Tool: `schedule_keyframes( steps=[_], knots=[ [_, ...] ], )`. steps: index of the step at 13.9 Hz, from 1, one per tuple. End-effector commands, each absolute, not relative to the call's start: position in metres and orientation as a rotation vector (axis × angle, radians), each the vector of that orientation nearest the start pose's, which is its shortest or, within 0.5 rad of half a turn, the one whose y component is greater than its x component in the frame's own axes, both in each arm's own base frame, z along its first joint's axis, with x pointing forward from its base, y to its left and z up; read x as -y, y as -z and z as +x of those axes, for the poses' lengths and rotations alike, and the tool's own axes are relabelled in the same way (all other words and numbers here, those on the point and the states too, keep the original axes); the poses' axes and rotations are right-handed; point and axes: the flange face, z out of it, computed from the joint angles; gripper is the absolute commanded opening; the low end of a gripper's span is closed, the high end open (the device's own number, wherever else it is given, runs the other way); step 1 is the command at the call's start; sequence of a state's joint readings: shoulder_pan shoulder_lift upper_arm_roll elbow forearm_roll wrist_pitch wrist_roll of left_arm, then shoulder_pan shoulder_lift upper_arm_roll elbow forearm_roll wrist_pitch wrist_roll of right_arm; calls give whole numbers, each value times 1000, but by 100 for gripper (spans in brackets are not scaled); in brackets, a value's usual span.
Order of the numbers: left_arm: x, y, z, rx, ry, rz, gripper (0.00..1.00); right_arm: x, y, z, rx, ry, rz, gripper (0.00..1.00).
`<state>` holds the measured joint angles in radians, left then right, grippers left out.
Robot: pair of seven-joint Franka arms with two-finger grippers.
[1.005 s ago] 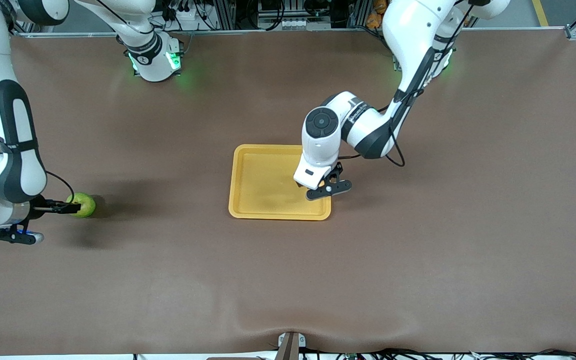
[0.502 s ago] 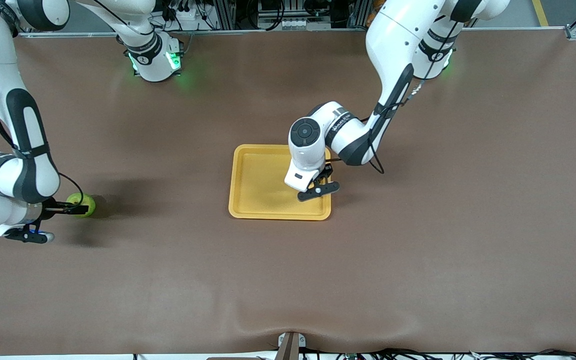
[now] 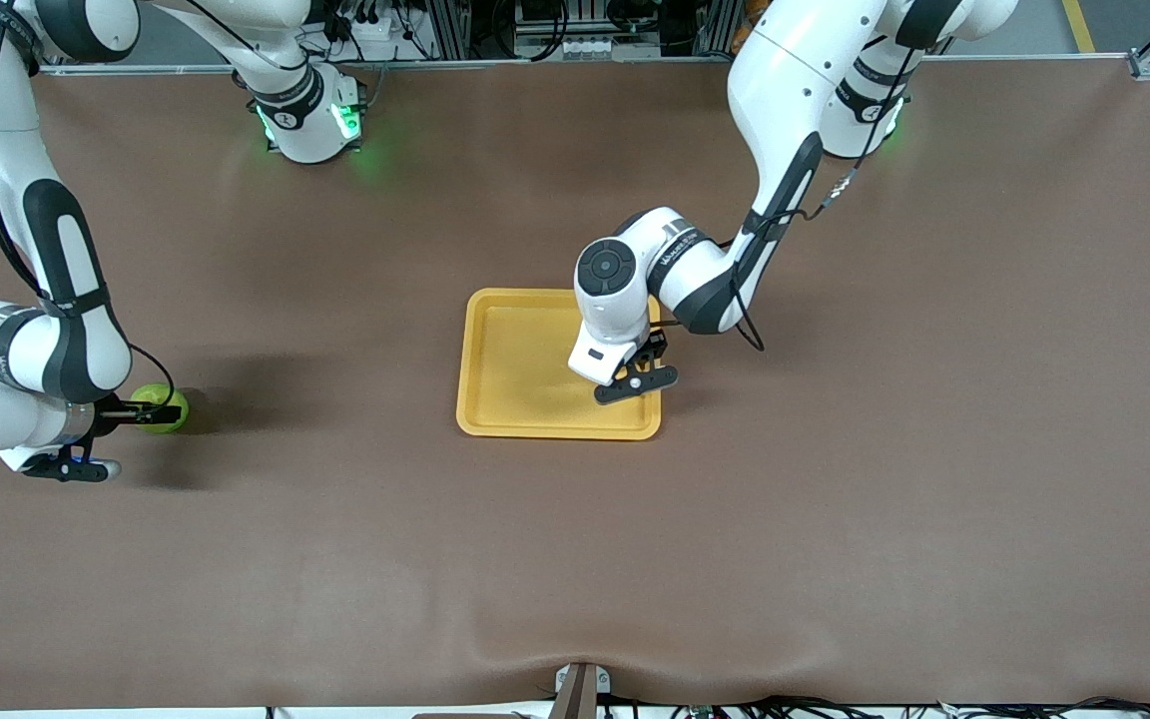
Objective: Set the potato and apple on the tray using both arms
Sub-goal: 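Carry the potato onto the tray while the right gripper grasps the apple, then release the potato on the tray while the right gripper lifts the apple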
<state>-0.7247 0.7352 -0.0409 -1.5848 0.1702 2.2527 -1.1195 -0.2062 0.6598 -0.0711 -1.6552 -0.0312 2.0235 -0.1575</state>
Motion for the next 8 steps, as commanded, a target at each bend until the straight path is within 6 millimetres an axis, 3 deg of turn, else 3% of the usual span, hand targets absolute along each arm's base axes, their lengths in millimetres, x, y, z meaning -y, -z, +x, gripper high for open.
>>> schedule_keyframes(
  steps=[1,4,6,8],
  knots=[
    [476,-199,507,385,95,-2982,100,170,-220,630,-126,-530,-3110,0],
    [473,-210,512,402,103,-2985,100,158,-246,638,-113,-608,-3079,0],
    [466,-244,520,422,117,-2980,100,136,-267,644,-150,-689,-3070,0],
    [444,-298,542,505,171,-3008,100,113,-288,648,-176,-733,-3066,0]
  ],
)
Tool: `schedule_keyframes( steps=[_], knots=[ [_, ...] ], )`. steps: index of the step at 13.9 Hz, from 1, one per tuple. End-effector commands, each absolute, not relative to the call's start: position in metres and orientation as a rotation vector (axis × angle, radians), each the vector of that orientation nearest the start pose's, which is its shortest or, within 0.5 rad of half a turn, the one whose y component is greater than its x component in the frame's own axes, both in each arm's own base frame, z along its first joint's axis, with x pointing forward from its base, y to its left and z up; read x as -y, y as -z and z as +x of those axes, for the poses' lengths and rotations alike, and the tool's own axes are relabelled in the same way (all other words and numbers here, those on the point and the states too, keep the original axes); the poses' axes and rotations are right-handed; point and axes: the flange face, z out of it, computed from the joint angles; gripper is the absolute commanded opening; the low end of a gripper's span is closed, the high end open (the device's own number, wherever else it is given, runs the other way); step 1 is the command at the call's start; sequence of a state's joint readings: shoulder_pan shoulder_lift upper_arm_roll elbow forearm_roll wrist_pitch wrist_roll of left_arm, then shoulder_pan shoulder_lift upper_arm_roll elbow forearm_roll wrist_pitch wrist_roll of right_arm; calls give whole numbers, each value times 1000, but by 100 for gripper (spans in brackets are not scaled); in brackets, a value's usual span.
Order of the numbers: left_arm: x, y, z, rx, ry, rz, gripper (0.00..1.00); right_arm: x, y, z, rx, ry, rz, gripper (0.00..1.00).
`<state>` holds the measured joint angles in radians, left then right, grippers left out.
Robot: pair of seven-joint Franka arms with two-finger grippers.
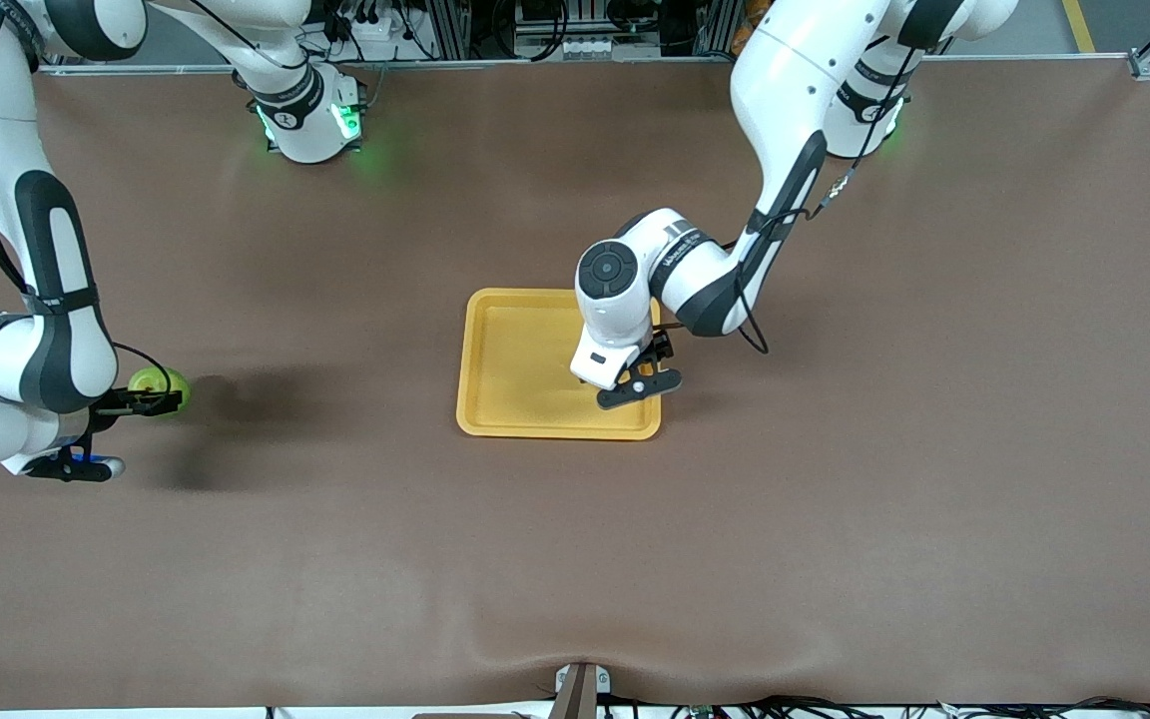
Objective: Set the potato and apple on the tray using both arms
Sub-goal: 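Release the potato on the tray while the right gripper lifts the apple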
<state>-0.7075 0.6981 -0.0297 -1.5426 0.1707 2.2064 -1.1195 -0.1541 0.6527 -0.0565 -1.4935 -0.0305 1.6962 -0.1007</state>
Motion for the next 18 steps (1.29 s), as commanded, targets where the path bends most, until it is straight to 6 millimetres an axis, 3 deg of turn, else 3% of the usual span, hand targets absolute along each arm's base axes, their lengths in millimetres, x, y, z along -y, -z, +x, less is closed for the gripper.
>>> schedule_keyframes(
  steps=[1,4,7,10,16,18],
  knots=[
    [427,-325,553,549,190,-3012,100,103,-303,648,-172,-713,-3057,0],
    [356,-380,594,630,216,-3008,100,73,-315,650,-203,-709,-3021,0],
    [275,-406,628,638,205,-2990,100,28,-330,649,-211,-722,-3027,0],
    [202,-436,642,573,167,-2974,100,-16,-340,645,-286,-748,-2969,0],
    [59,-493,638,350,46,-2963,100,-136,-348,634,-427,-757,-2962,0],
    [20,-523,621,370,69,-3033,100,-165,-350,630,-433,-747,-2955,0]
  ],
)
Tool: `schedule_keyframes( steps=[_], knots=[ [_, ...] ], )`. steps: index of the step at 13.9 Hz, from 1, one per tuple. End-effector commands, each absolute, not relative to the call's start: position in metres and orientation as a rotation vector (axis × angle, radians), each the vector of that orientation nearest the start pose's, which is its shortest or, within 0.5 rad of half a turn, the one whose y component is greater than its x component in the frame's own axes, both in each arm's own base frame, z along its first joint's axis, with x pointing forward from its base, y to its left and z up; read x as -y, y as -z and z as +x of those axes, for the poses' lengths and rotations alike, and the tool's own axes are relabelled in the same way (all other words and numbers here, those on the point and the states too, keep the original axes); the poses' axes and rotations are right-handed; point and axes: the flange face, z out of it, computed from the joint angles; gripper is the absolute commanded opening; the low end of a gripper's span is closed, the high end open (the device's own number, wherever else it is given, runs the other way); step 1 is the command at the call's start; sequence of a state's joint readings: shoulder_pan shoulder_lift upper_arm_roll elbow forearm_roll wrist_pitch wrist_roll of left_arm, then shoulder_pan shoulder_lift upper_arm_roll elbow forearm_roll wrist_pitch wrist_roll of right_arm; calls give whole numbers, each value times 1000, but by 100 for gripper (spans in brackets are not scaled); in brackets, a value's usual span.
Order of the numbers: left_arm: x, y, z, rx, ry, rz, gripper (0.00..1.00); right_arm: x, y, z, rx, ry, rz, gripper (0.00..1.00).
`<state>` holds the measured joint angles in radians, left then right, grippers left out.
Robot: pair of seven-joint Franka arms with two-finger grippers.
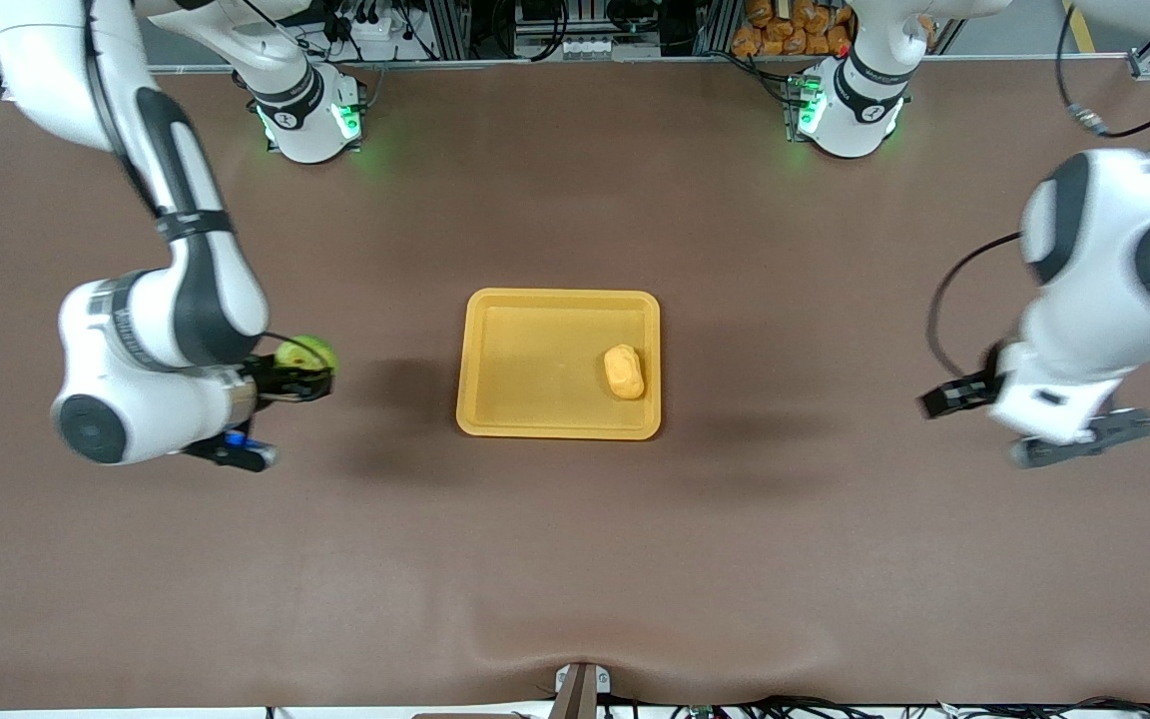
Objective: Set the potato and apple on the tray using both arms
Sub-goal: 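Release the potato on the tray while the right gripper lifts the apple, then lower the green apple onto the tray and open the right gripper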
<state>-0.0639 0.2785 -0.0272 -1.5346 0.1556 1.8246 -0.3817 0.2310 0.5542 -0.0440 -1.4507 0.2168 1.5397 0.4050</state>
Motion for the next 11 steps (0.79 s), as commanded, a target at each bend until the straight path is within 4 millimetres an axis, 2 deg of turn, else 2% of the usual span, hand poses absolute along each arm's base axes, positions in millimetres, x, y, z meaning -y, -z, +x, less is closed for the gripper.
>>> schedule_keyframes(
  steps=[1,3,4,7,10,11],
  knots=[
    [7,-536,610,390,82,-3066,100,-181,-352,630,-443,-708,-2959,0],
    [7,-556,580,334,107,-3081,100,-206,-353,629,-461,-645,-2967,0],
    [7,-561,569,289,111,-3083,100,-227,-354,625,-443,-612,-2978,0],
    [12,-572,561,89,103,-3104,100,-282,-346,613,-508,-521,-2994,0],
    [12,-595,558,-41,80,-3125,100,-307,-332,605,-515,-457,-2997,0],
    [12,-602,557,-68,70,-3130,100,-306,-326,603,-520,-450,-2997,0]
  ],
)
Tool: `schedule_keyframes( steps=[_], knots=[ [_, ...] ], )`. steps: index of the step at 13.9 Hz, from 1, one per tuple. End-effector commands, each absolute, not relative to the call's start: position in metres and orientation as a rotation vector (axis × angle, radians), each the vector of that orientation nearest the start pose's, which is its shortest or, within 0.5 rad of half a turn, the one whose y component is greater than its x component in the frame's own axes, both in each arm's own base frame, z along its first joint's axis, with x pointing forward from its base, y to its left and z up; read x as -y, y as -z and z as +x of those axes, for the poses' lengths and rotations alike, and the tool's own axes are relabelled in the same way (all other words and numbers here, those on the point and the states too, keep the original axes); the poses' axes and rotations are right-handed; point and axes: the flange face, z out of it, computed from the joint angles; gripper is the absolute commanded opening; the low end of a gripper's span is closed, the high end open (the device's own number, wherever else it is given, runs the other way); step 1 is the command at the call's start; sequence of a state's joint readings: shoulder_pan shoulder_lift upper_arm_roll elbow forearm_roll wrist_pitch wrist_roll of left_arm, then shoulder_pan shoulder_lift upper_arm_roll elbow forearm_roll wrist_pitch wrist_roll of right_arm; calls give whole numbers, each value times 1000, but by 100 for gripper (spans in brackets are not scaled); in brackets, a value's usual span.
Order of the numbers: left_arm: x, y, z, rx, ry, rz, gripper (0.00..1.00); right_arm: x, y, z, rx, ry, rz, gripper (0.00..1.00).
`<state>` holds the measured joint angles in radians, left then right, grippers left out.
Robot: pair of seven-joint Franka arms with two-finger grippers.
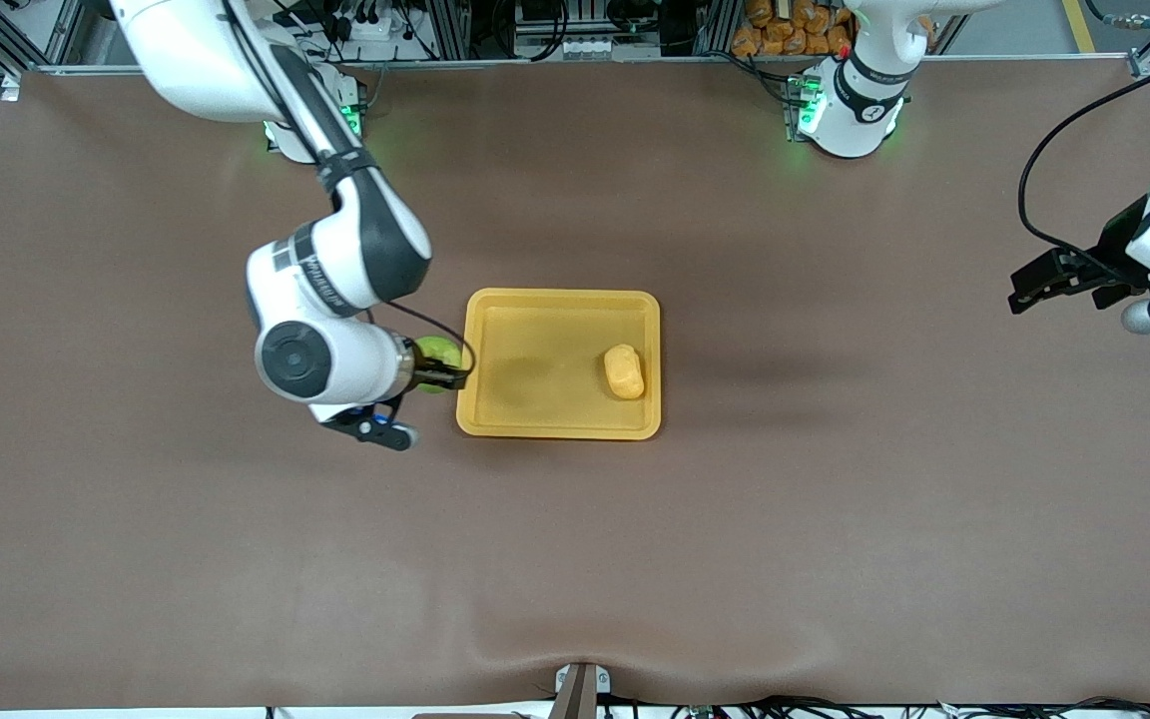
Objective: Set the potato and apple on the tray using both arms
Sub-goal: 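Lower the green apple onto the tray and open the right gripper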
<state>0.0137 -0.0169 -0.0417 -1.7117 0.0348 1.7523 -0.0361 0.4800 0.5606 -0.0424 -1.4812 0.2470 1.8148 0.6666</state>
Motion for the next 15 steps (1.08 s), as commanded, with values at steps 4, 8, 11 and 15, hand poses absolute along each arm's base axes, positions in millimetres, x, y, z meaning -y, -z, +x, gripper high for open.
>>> schedule_keyframes(
  steps=[4,8,11,15],
  knots=[
    [21,-624,546,-190,3,-3145,100,-332,-292,585,-551,-400,-3004,0],
    [25,-644,537,-233,-24,-3145,100,-353,-256,573,-585,-345,-3005,0],
    [19,-640,538,-211,-26,-3146,100,-365,-235,568,-622,-326,-3006,0],
    [18,-636,544,-174,29,-3148,100,-373,-224,563,-624,-324,-3007,0]
  ],
)
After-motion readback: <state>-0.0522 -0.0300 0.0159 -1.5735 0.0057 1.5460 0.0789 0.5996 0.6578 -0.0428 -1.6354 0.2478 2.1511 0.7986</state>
